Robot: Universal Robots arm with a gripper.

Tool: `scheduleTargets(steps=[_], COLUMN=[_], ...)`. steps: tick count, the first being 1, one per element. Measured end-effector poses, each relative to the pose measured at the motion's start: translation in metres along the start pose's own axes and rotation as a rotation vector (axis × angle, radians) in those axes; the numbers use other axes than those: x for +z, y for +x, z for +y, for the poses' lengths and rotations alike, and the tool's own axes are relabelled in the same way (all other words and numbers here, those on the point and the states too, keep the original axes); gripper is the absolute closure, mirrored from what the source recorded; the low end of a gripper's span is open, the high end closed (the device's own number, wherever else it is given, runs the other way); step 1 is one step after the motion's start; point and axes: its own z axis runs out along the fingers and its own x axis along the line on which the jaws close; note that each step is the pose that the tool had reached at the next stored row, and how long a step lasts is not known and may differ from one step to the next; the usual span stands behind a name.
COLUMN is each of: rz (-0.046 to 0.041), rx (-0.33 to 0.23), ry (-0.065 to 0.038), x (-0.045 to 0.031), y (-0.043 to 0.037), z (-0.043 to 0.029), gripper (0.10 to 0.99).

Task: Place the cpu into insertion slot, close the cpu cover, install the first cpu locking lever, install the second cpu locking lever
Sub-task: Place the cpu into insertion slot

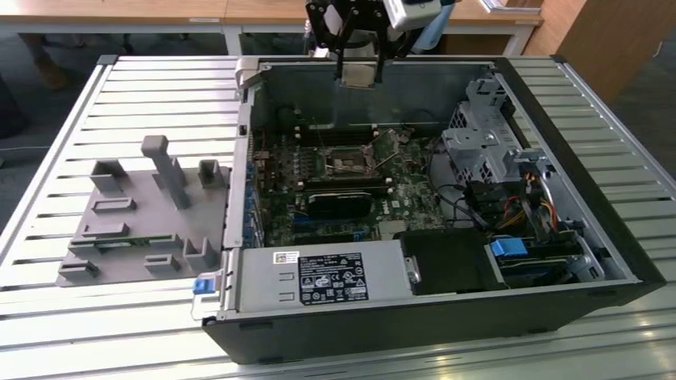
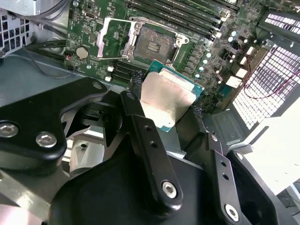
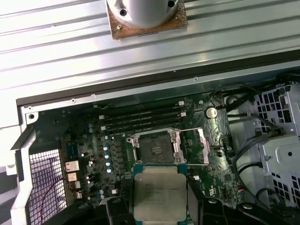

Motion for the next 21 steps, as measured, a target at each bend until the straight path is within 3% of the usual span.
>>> scheduleTargets(steps=[21], rz=[-0.0095], rx=[0.106], ry=[-0.002], x=[0.0002], y=[0.0000], z=[0.0000], gripper=[0.545])
